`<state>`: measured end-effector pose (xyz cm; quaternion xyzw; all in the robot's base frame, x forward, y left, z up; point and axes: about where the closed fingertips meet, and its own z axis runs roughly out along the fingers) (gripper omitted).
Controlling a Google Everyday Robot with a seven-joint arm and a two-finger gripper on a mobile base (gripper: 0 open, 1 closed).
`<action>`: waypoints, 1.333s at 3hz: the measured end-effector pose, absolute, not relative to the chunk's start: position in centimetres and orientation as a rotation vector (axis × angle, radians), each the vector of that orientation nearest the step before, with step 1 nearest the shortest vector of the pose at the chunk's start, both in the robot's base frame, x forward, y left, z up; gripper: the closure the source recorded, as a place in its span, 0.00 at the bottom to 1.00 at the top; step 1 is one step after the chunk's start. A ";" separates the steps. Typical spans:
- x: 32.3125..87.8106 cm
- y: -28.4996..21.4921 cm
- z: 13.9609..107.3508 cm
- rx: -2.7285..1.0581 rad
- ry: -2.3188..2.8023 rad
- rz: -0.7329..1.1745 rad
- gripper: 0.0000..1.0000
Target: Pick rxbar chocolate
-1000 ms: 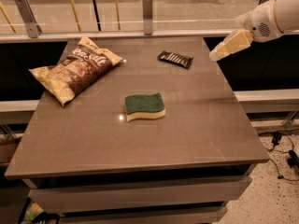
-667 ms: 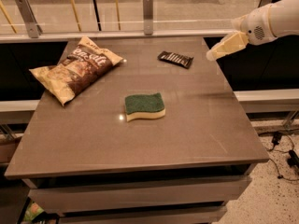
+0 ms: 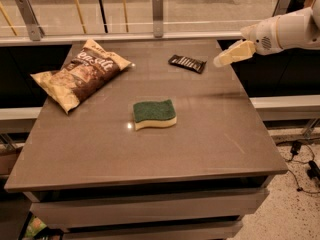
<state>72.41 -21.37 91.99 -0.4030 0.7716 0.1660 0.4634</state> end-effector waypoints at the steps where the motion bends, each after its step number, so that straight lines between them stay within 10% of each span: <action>1: 73.6 -20.4 90.5 -0.969 1.896 0.428 0.00; 4: 76.5 -16.8 86.3 -0.966 1.871 0.516 0.00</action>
Offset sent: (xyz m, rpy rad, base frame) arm 0.0369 0.0283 -0.0403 0.0703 0.0111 -0.0185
